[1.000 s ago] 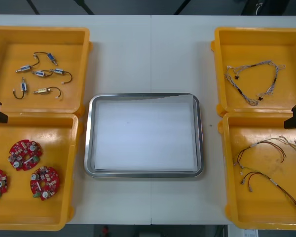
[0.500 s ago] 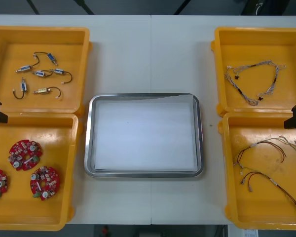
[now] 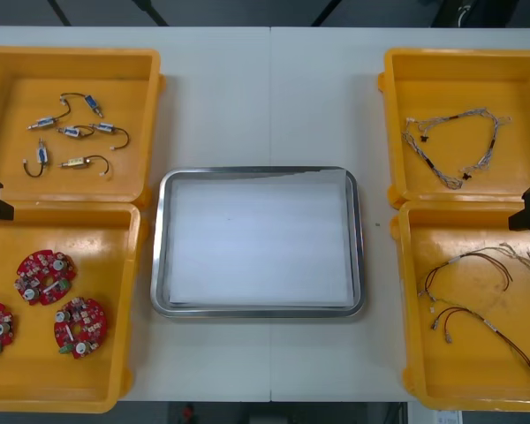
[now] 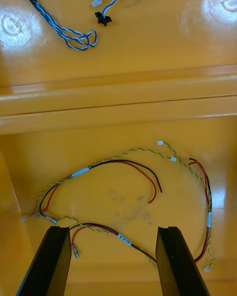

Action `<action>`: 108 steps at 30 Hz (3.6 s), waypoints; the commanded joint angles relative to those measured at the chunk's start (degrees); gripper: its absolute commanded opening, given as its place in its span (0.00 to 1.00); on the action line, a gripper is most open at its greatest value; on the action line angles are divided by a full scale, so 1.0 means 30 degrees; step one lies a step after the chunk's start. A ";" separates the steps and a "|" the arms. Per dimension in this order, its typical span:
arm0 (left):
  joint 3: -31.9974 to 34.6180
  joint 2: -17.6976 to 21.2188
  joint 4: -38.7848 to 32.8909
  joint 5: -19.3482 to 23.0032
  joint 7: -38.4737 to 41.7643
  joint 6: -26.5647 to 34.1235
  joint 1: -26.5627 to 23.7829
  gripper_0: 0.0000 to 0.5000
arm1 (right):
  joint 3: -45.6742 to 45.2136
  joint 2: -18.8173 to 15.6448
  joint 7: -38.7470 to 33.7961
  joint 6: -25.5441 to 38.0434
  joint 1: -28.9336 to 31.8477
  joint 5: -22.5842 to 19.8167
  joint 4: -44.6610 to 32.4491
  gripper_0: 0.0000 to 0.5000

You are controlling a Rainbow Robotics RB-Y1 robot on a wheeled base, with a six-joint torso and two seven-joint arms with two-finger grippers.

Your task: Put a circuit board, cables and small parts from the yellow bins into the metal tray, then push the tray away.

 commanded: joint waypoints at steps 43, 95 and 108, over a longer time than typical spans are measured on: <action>0.1472 0.0717 -0.0082 0.0161 -0.4005 -0.1915 0.4716 1.00 | -0.1568 -0.1552 0.5165 -0.3347 0.6992 0.0476 0.0231 1.00; 0.0886 0.0512 0.0826 -0.1567 0.3055 -0.6163 0.9052 1.00 | 0.1450 -0.0556 1.1229 -0.9265 0.7138 0.0417 0.6090 1.00; -0.1136 0.0512 0.1852 -0.2797 0.4666 -0.8565 0.9375 1.00 | 0.2270 -0.0556 1.0966 -0.9676 0.7138 0.0564 0.6090 1.00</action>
